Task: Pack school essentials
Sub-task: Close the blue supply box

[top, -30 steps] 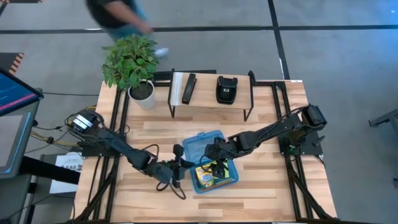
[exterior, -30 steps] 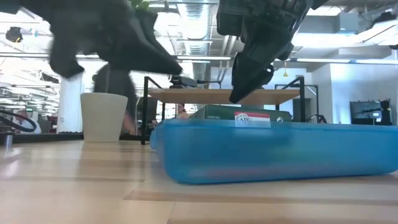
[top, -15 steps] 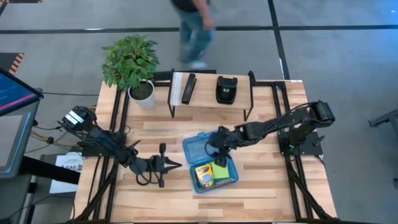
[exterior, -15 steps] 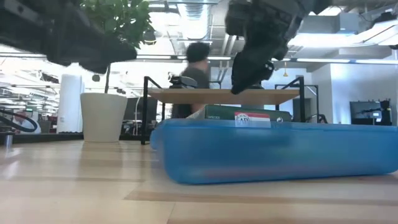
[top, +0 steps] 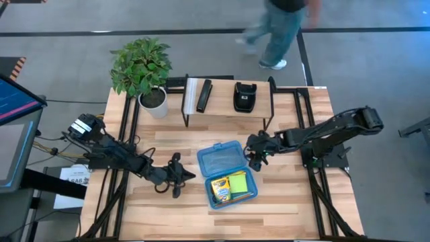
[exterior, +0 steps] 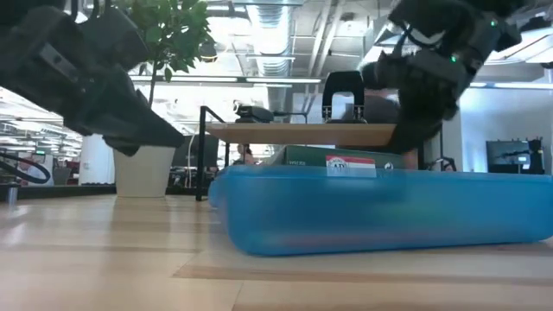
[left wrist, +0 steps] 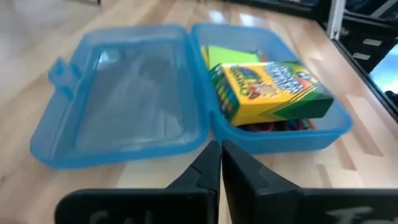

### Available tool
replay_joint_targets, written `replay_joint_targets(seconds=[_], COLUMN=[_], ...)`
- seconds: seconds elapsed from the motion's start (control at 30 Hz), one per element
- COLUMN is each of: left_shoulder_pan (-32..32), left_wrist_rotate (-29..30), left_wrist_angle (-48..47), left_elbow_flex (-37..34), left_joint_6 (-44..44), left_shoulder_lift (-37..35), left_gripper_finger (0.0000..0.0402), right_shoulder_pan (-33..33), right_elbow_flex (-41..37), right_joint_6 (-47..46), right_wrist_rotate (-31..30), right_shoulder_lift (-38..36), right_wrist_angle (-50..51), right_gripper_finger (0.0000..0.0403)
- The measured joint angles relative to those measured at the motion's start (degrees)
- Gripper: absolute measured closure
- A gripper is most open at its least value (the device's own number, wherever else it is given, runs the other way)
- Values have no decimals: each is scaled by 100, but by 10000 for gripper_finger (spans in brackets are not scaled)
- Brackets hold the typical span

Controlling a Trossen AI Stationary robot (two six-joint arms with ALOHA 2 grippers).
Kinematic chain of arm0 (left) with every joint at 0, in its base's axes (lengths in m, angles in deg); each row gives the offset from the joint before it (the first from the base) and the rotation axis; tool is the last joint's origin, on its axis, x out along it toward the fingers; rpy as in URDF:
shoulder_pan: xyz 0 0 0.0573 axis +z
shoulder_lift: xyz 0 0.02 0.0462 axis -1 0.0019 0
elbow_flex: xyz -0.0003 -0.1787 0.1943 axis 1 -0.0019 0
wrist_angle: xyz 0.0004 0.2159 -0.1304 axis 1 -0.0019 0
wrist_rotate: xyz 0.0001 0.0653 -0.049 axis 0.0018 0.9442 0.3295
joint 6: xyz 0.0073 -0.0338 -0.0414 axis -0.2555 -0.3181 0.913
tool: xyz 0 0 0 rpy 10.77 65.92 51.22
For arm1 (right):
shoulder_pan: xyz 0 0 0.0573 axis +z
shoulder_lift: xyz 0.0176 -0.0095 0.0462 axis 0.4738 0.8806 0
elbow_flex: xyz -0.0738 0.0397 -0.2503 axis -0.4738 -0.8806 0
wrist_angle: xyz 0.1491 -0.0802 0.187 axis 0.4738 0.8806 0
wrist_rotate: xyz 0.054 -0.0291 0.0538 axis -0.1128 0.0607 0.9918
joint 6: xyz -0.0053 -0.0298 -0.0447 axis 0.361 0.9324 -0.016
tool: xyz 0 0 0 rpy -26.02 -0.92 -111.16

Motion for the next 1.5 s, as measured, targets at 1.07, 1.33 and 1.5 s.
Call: replay_joint_targets(seconds=[1.07, 1.33, 1.5], left_shoulder_pan=[347, 430, 430], left_wrist_rotate=[-494, -517, -531], left_wrist_angle=[-1614, -1801, -1812], left_elbow_flex=[559, 561, 561], left_joint_6=[604, 628, 673], left_shoulder_lift=[4, 4, 4], left_gripper_finger=[358, 358, 358], right_shoulder_pan=[-283, -281, -281], right_elbow_flex=[-397, -397, -397], right_joint_6=[-591, -588, -587], right_wrist_rotate=[47, 91, 91], right_shoulder_lift=[108, 110, 110], right_wrist_angle=[625, 623, 621], right_gripper_finger=[396, 393, 393])
